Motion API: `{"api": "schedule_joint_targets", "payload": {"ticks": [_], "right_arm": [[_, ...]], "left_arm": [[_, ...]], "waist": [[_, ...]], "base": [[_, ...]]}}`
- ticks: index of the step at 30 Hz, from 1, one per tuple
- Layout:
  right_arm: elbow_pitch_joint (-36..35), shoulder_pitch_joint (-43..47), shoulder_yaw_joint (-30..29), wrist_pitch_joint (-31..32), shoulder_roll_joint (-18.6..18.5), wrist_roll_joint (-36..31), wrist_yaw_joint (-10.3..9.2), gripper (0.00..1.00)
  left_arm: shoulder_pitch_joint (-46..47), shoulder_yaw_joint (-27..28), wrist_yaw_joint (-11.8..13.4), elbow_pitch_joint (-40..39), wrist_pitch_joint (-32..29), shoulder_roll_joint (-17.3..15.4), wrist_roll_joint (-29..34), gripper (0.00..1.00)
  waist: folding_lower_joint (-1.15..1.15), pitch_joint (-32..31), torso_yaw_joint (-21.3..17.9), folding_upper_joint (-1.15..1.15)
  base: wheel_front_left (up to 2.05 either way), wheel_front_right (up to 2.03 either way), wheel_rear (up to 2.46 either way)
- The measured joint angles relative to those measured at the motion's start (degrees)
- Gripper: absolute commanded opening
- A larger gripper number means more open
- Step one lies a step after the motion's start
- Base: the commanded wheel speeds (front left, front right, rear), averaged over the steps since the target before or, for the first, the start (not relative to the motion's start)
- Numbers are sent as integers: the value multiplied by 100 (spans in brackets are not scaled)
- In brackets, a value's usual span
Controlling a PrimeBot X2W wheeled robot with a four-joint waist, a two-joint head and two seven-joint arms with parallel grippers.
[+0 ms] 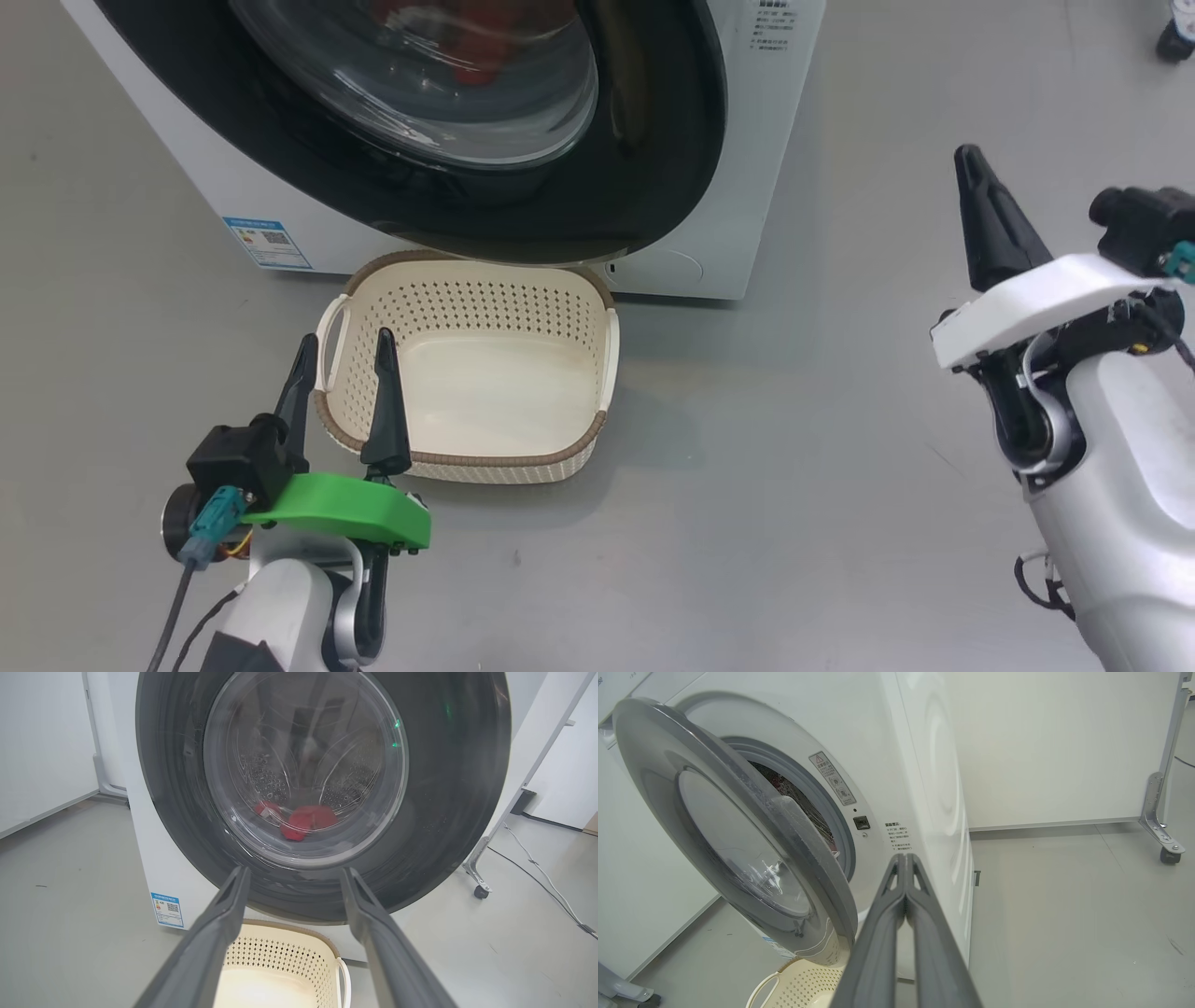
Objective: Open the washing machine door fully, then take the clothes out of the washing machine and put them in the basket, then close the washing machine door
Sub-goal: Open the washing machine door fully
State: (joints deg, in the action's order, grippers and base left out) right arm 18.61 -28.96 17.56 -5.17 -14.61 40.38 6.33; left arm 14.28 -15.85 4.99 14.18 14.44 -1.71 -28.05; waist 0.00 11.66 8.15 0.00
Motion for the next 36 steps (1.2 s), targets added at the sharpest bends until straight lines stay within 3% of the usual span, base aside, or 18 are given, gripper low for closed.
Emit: {"api": "schedule_joint_targets", "payload": {"ticks": [1, 2, 3, 11, 36], "right_arm": [[7, 106, -21, -87, 33, -16, -29, 0], [8, 213, -23, -165, 53, -21, -53, 44], [7, 308, -14, -227, 58, -43, -55, 100], [-4, 838, 11, -730, 76, -235, -243, 100], [-270, 1194, 70, -837, 222, -456, -294, 100]], "left_arm": [[-19, 2, -1, 0, 0, -1, 34, 100], [-37, 5, -3, 1, 0, -1, 59, 100], [-52, 16, -11, 0, 0, -1, 83, 100], [-154, 64, -77, 10, 0, -4, 119, 100], [-235, 96, -132, 26, 0, -5, 203, 100]], "waist": [[0, -26, -24, 0], [0, -52, -48, 0], [0, -73, -72, 0], [0, -183, -220, 0], [0, -176, -284, 0]], "base": [[0, 0, 0], [0, 0, 0], [0, 0, 0], [0, 0, 0], [0, 0, 0]]}}
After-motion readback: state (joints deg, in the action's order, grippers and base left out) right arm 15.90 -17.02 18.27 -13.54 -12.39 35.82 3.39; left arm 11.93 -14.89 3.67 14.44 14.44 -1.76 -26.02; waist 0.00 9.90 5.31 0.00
